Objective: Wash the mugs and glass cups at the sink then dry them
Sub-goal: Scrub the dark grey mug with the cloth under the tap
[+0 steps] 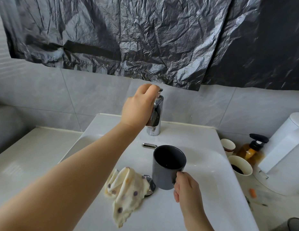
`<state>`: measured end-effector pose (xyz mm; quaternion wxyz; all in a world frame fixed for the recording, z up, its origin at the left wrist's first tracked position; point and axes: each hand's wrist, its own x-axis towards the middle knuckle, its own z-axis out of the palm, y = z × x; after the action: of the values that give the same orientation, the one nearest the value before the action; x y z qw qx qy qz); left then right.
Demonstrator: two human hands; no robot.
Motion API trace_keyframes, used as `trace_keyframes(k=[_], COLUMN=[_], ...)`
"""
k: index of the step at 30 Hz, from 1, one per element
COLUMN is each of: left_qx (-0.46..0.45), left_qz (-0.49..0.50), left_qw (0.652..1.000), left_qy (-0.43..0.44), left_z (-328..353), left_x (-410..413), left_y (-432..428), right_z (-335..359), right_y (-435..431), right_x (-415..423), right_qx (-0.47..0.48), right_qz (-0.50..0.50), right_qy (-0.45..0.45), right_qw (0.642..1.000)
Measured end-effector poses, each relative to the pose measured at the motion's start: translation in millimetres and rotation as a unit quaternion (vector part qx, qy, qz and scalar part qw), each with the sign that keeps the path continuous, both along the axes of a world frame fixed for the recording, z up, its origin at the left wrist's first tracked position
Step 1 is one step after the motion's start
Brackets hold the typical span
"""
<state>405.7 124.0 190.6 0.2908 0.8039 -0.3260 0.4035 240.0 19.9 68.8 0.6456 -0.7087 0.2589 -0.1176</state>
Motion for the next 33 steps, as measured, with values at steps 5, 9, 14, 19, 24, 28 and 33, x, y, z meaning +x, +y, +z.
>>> trace_keyframes(k=[5, 9, 14, 19, 24, 28, 33], left_qx=[-0.010, -0.019, -0.007, -0.021, -0.182, -0.152, -0.056], left_qz=[-0.012, 0.005, 0.018, -0.059, 0.018, 0.016, -0.138], left_qw=[1.000, 0.999, 0.999, 0.988, 0.952, 0.916, 0.816], left_qy=[-0.004, -0.038, -0.032, 0.140, 0.245, 0.370, 0.559], left_z=[0.0, 0.5, 1.4, 0.6, -43.1, -87.7, -113.3], left_x=[-3.1, -3.5, -8.4, -28.9, -63.9, -76.6, -78.8], left_y=[-1.5, -1.5, -0.2, 25.3, 63.7, 80.9, 78.2], right_z=[-2.8, -2.4, -2.0, 3.9, 7.1, 8.1, 6.5], right_y=[-2.0, -3.0, -3.5, -1.4, 3.0, 7.3, 20.5], right_x=[1.8, 1.3, 0.0, -4.0, -6.5, -4.7, 3.0], right_qx=[0.005, 0.016, 0.022, 0.018, 0.007, 0.000, 0.009], right_qz=[-0.003, -0.009, -0.014, -0.010, 0.018, 0.034, 0.043], right_qy=[0.005, 0.006, 0.002, 0.000, -0.005, -0.007, -0.013], right_qw=[1.000, 1.000, 1.000, 1.000, 1.000, 0.999, 0.999])
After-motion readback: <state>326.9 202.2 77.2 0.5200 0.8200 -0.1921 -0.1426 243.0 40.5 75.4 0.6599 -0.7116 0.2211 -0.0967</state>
